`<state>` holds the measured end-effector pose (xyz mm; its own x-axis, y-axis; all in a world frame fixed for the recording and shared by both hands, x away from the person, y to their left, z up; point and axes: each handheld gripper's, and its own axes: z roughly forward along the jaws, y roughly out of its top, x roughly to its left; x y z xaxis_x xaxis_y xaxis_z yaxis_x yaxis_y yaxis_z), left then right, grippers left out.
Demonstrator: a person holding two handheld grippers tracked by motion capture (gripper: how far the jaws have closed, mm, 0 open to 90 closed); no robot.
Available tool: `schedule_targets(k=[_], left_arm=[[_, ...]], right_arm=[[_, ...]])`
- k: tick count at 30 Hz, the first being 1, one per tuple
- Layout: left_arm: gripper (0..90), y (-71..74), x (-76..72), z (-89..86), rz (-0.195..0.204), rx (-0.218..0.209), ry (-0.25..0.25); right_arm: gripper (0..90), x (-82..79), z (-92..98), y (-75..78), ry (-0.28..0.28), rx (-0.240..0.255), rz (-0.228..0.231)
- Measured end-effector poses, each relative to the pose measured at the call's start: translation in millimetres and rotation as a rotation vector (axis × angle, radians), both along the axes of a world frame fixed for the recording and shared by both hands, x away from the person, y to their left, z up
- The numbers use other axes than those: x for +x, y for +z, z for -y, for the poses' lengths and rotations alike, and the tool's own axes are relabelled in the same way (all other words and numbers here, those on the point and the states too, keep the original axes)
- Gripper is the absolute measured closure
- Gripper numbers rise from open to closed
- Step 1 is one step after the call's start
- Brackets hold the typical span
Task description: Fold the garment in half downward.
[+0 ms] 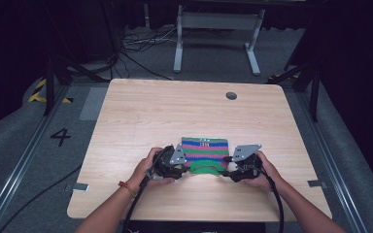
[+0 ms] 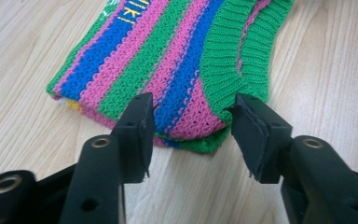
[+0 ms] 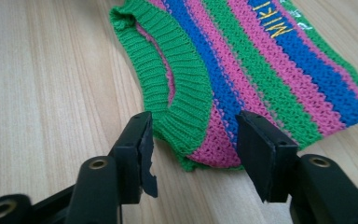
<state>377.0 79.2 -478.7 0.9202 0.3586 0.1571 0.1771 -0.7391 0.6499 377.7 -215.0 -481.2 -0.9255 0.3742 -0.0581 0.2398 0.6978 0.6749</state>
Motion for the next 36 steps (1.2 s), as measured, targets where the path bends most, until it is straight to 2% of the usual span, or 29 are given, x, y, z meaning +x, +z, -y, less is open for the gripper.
schedule_targets(k=[4, 7, 9, 12, 15, 18, 21, 25, 31, 36], left_arm=[[44.7, 2.2, 0.1, -2.7, 0.003, 0.001, 0.008], [38.5, 2.4, 0.2, -5.5, -0.002, 0.021, 0.02], [35.9, 2.9, -0.3, -6.5, -0.012, 0.011, 0.016], [33.9, 5.9, -2.7, -6.2, 0.013, 0.039, 0.017], [30.8, 8.1, -3.1, -8.5, 0.006, 0.052, 0.019], [28.3, 10.0, -3.6, -11.2, 0.01, 0.086, 0.024], [28.3, 12.6, -4.9, -13.5, 0.007, 0.076, 0.026], [28.2, 17.2, -11.2, -23.2, 0.023, 0.102, 0.048], [27.3, 23.0, -19.9, -42.9, 0.03, 0.099, 0.082], [27.2, 21.4, -24.8, -59.7, 0.021, 0.086, 0.114]], right_arm=[[41.2, -1.4, -0.3, 2.7, -0.005, -0.014, 0.015], [38.8, -1.5, -0.8, 4.9, -0.014, -0.021, 0.019], [37.1, -1.3, -0.5, 6.3, -0.019, -0.023, 0.019], [34.5, -1.7, 0.0, 7.3, -0.032, -0.037, 0.028], [32.6, -3.1, 1.2, 8.8, -0.034, -0.051, 0.034], [31.6, -4.5, 3.2, 12.5, -0.035, -0.066, 0.044], [30.3, -5.3, 4.0, 15.0, -0.041, -0.071, 0.051], [29.4, -9.0, 9.7, 17.4, -0.06, -0.078, 0.058], [28.5, -13.9, 20.4, 20.1, -0.085, -0.078, 0.071], [26.7, -17.2, 27.4, 20.3, -0.114, -0.091, 0.085]])
